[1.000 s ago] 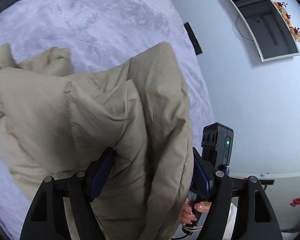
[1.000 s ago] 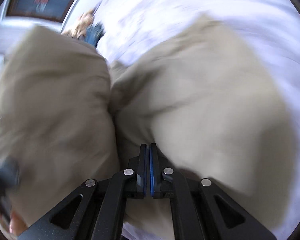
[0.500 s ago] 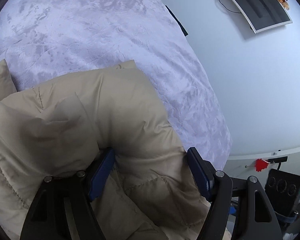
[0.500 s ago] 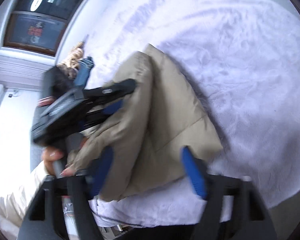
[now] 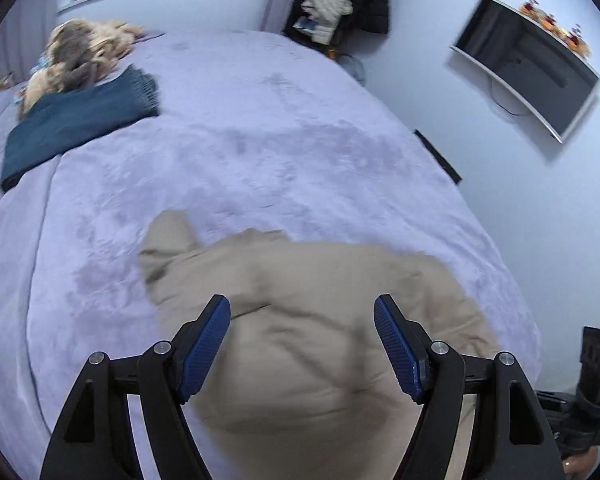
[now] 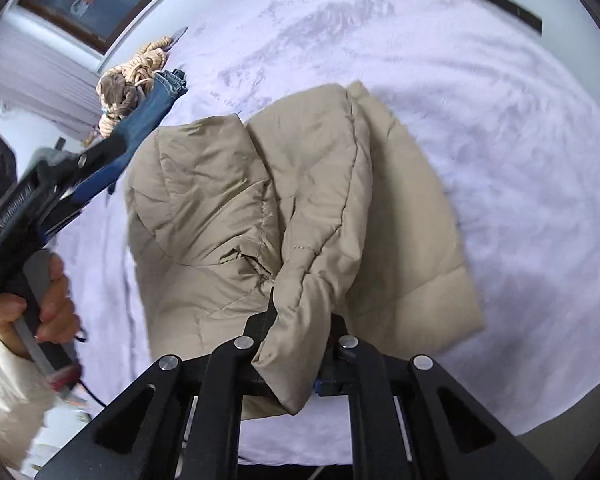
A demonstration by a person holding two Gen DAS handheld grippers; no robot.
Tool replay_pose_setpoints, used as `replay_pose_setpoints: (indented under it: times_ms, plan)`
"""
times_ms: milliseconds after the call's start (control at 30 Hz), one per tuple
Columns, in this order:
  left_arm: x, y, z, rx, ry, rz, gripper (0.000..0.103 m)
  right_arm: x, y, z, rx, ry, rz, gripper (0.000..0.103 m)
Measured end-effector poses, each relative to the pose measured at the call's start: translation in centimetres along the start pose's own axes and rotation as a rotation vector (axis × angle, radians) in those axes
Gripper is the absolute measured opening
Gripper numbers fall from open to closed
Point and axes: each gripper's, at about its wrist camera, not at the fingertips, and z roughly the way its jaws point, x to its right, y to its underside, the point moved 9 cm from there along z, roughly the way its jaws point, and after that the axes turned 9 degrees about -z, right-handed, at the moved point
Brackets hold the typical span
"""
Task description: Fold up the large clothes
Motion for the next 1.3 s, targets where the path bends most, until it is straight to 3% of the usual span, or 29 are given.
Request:
replay_pose_setpoints:
  times_ms: [133, 200, 300, 367, 467, 567, 600, 667, 833, 867, 900, 933, 1100, 1167, 1300]
  plan:
    - [-4.9, 1.0, 4.0, -0.054, -0.047, -0.14, 0.075, 2.9, 1.6, 0.7, -0.018, 0.06, 0.009, 0.011]
    - [-4.3, 1.3, 6.2, -0.071, -0.013, -0.157, 0.075, 4.5, 2.7, 1.5, -0.047, 0.066, 0.032, 0.011]
    - [-2.4, 1.5, 8.5, -0.066, -0.033, -0.119, 0.075, 6.5, 3.5, 3.0, -0.11, 0.031, 0.108, 0.013]
    - [-1.9, 1.2, 9.2, -0.061, -0.052, -0.117, 0.075, 7.4, 3.0, 2.1, -0.095, 0.014, 0.151, 0.021]
    - [-2.1, 0.9, 9.6, -0.069, -0.05, -0.145, 0.075, 7.7, 0.9, -1.8, 0.009, -0.002, 0.129, 0.036]
    - [-2.2, 0.8, 9.2, -0.07, -0.051, -0.144, 0.075, 6.6, -2.6, -4.2, 0.089, -0.086, 0.087, 0.067]
    - [-2.2, 0.7, 9.2, -0.07, -0.052, -0.144, 0.075, 6.1, -3.8, -4.1, 0.097, -0.128, 0.076, 0.071]
    - [-2.3, 0.7, 9.1, -0.068, -0.056, -0.146, 0.075, 5.1, -5.5, -2.8, 0.08, -0.197, 0.066, 0.073]
    - [-2.2, 0.5, 9.1, -0.064, -0.073, -0.147, 0.075, 2.9, -8.6, 5.1, -0.04, -0.327, 0.151, 0.073]
    - [-1.9, 0.4, 9.1, -0.06, -0.085, -0.142, 0.075, 2.6, -9.0, 6.2, -0.053, -0.354, 0.168, 0.073]
    - [-1.6, 0.4, 9.2, -0.055, -0.096, -0.135, 0.075, 2.1, -9.4, 6.7, -0.051, -0.365, 0.167, 0.055]
    - [-1.0, 0.4, 9.4, -0.051, -0.107, -0.123, 0.075, 2.0, -9.5, 7.0, -0.055, -0.345, 0.146, 0.014]
    - [2.8, 0.4, 11.2, -0.035, -0.151, -0.049, 0.075, 5.4, -9.6, 7.9, -0.063, -0.135, -0.001, 0.008]
    - [3.8, 0.5, 12.3, -0.041, -0.156, -0.041, 0.088, 7.1, -9.3, 8.6, -0.069, -0.118, 0.015, 0.008]
    - [3.4, 0.6, 13.5, -0.044, -0.196, -0.047, 0.088, 8.5, -9.7, 10.5, -0.08, -0.148, 0.049, 0.008]
